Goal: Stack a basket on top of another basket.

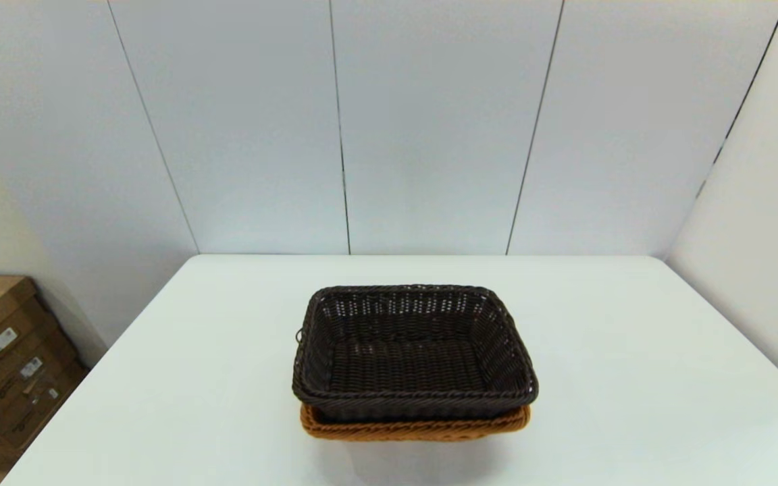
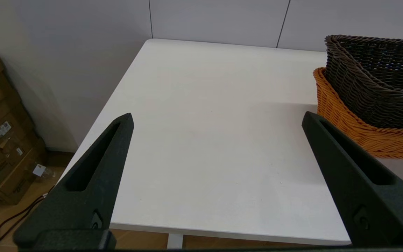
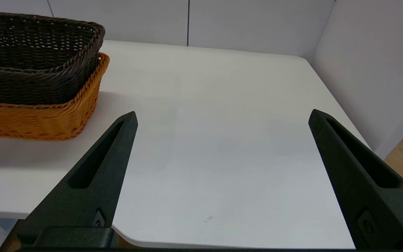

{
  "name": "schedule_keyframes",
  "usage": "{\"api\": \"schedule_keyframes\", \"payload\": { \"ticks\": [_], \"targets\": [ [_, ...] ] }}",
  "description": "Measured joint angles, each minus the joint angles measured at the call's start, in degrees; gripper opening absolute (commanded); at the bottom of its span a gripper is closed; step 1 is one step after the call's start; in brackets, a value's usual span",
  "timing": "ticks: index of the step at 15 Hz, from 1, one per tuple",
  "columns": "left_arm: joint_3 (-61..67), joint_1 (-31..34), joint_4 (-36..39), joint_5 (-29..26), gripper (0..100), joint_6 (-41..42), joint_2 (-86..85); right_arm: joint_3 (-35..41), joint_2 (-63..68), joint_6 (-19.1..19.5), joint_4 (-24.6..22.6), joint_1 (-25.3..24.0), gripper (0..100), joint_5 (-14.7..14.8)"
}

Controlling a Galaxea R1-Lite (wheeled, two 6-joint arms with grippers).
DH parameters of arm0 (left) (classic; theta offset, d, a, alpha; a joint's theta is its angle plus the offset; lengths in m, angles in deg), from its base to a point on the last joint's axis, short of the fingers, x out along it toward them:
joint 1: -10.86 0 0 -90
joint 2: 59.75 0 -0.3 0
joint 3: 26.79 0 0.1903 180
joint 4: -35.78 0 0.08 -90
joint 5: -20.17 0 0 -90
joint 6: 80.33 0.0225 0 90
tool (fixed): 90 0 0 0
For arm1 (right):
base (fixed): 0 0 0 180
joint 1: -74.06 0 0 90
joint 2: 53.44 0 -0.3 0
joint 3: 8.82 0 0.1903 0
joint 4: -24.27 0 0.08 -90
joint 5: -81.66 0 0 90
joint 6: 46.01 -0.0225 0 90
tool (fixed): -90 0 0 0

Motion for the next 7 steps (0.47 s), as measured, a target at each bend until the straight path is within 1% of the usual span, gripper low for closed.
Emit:
{"api": "schedule_keyframes", "payload": {
  "ticks": [7],
  "targets": [
    [0.0,0.0,0.0,0.0,100,0.1,0.0,0.0,0.0,-0.6,-0.2,0.0,100,0.0]
  ]
}}
